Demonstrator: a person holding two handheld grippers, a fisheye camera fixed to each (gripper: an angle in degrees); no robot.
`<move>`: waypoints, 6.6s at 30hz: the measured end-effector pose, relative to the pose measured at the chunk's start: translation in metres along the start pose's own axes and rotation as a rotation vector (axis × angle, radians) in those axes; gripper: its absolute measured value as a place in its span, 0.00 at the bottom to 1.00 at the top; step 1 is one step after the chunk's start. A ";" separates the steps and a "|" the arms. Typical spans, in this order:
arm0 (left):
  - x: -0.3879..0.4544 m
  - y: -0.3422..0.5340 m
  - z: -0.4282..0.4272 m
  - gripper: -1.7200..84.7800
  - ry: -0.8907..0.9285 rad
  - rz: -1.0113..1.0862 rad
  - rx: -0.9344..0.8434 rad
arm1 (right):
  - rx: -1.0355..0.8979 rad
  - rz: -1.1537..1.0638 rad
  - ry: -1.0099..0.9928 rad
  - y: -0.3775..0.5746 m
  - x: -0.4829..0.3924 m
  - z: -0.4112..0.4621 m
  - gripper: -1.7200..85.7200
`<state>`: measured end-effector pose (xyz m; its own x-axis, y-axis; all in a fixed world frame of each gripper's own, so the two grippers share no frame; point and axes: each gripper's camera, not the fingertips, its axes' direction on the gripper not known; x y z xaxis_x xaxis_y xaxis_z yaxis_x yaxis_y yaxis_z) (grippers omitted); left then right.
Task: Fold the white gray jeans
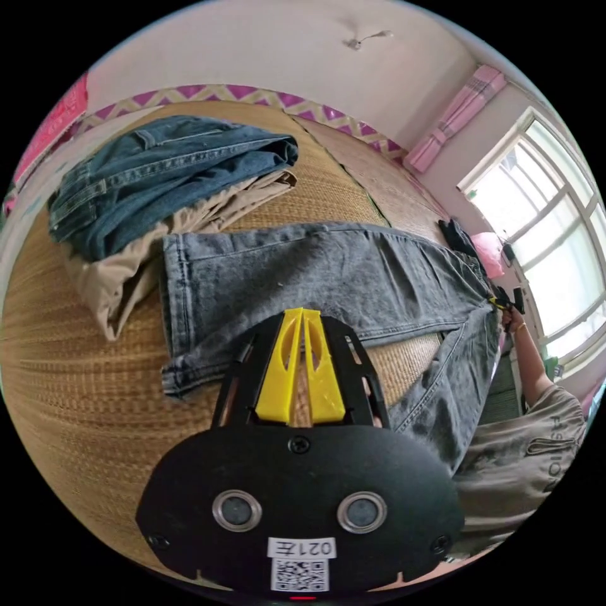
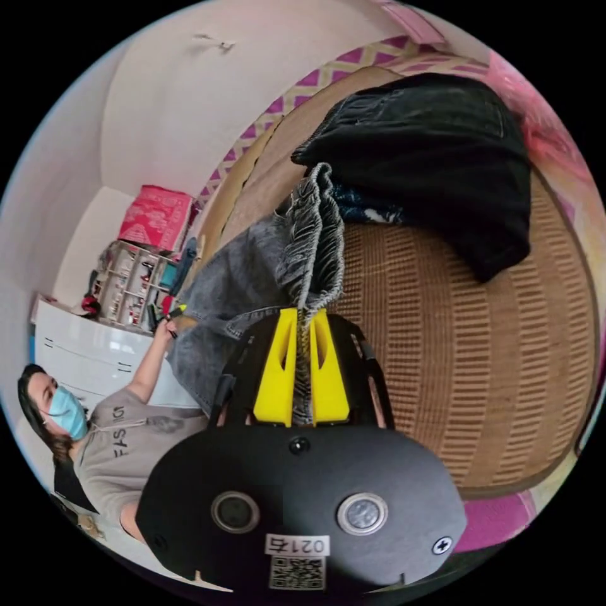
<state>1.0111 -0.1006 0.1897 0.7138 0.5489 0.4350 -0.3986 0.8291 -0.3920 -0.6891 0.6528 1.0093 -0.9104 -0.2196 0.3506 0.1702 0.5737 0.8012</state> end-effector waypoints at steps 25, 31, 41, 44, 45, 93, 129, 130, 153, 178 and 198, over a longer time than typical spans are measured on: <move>0.015 -0.095 0.036 0.01 -0.119 0.048 0.011 | 0.488 -0.277 0.928 0.120 -0.394 0.091 0.04; 0.010 -0.080 0.017 0.01 -0.097 -0.051 0.072 | 0.036 -0.618 0.362 0.102 -0.443 0.240 0.01; 0.106 0.063 -0.077 0.12 0.081 0.311 -0.057 | -0.218 -0.685 0.467 0.116 -0.476 0.306 0.01; 0.134 0.124 -0.070 0.14 -0.010 0.362 -0.169 | -0.001 -0.733 0.336 0.116 -0.515 0.293 0.01; 0.137 0.135 -0.066 0.14 -0.053 0.364 -0.192 | 0.054 -0.731 0.264 0.114 -0.526 0.298 0.01; -0.012 -0.059 -0.068 0.01 -0.728 -0.101 0.019 | 0.072 -0.271 -0.065 0.060 -0.409 0.224 0.01; 0.134 -0.103 -0.032 0.12 -0.378 0.326 -0.138 | 0.031 -0.341 -0.147 0.012 -0.366 0.258 0.01; 0.120 -0.108 -0.042 0.11 -0.234 0.284 -0.091 | 0.032 -0.342 -0.147 0.012 -0.365 0.259 0.01; 0.076 -0.148 0.009 0.04 -0.375 0.077 -0.008 | 0.037 -0.316 -0.172 0.011 -0.354 0.302 0.01; 0.125 0.355 -0.175 0.02 0.028 -0.242 0.380 | 0.264 -0.287 0.252 0.150 -0.444 0.310 0.10; 0.075 0.519 -0.073 0.15 0.381 -0.828 0.503 | 0.577 0.444 -0.040 0.308 -0.282 0.295 0.14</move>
<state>0.8993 0.3633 -0.0402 0.9731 -0.2100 0.0946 0.1676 0.9274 0.3343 -0.4912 1.1239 1.0138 -0.8168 0.1530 0.5562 0.3106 0.9292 0.2004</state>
